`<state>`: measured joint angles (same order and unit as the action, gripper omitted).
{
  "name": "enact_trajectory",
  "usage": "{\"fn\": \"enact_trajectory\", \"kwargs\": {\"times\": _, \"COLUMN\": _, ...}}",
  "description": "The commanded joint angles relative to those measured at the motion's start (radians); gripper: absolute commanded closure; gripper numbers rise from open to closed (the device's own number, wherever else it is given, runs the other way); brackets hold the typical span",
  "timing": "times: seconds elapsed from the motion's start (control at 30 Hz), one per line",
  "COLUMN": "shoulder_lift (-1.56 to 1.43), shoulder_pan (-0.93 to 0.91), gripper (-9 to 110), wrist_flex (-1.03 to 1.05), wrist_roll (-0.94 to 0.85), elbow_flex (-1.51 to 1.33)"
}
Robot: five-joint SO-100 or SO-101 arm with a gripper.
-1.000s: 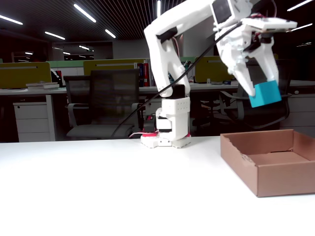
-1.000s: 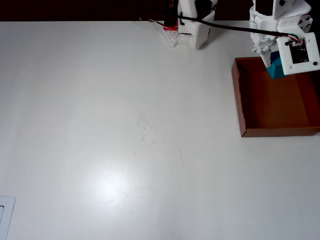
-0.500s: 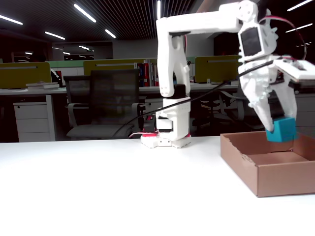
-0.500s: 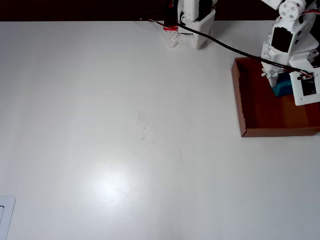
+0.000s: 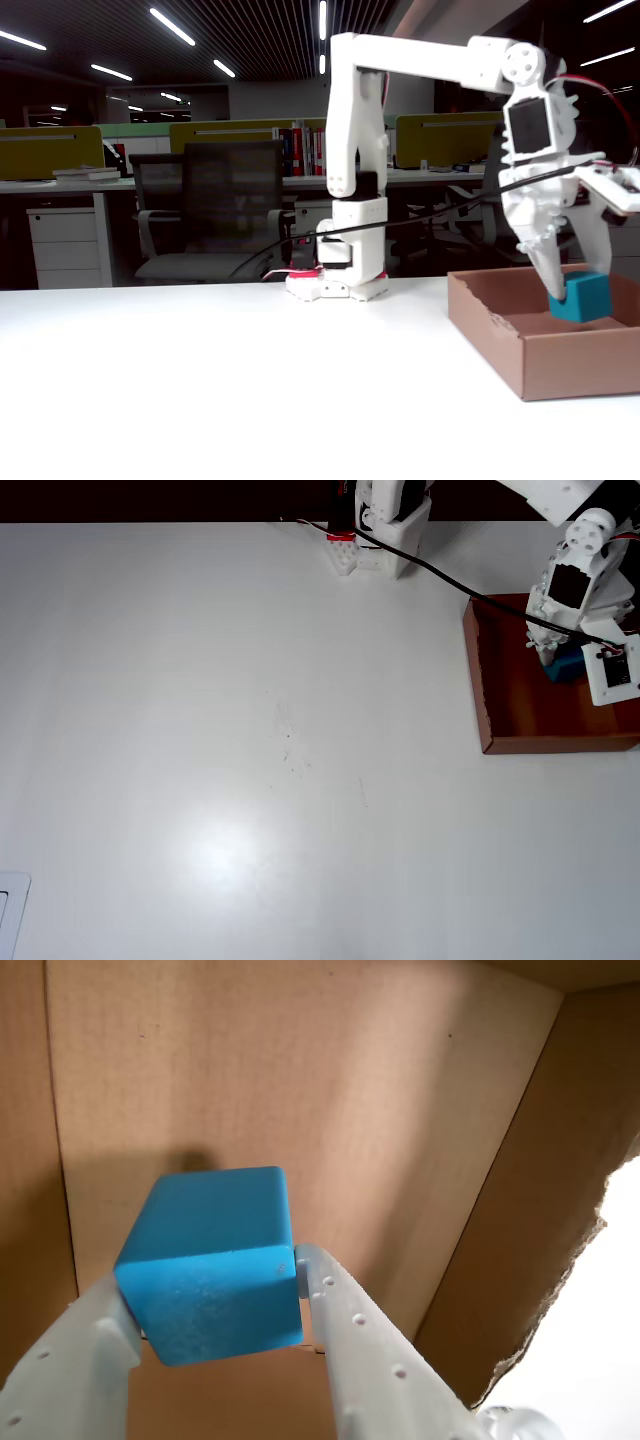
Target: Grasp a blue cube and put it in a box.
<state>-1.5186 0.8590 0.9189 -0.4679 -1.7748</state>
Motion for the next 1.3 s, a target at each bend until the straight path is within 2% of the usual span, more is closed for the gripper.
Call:
{"fn": "enact_trajectory", "kwargs": {"times": 0.0, "shoulder_lift": 0.008, "shoulder_pan": 0.003, "gripper": 87, "wrist_flex": -0.02, "wrist_roll": 0.005, "elbow_flex": 0.002}}
{"fn": "enact_trajectory", "kwargs": {"times": 0.27, "shoulder_lift": 0.055, "shoulder_pan": -0.006, "gripper": 86, "wrist_flex": -0.071, "wrist_roll": 0.005, "elbow_flex": -0.031}}
{"fn": "enact_trajectory", "kwargs": {"times": 0.63, "shoulder_lift": 0.026, "shoulder_pan": -0.02, "gripper": 70, "wrist_flex": -0.032, "wrist_roll": 0.005, "elbow_flex": -0.011}}
{"fn": "enact_trajectory", "kwargs": {"times": 1.27, "shoulder_lift": -0.152, "shoulder_pan": -0.034, "gripper": 70, "wrist_flex": 0.104, "wrist_roll": 0.005, "elbow_flex": -0.003}}
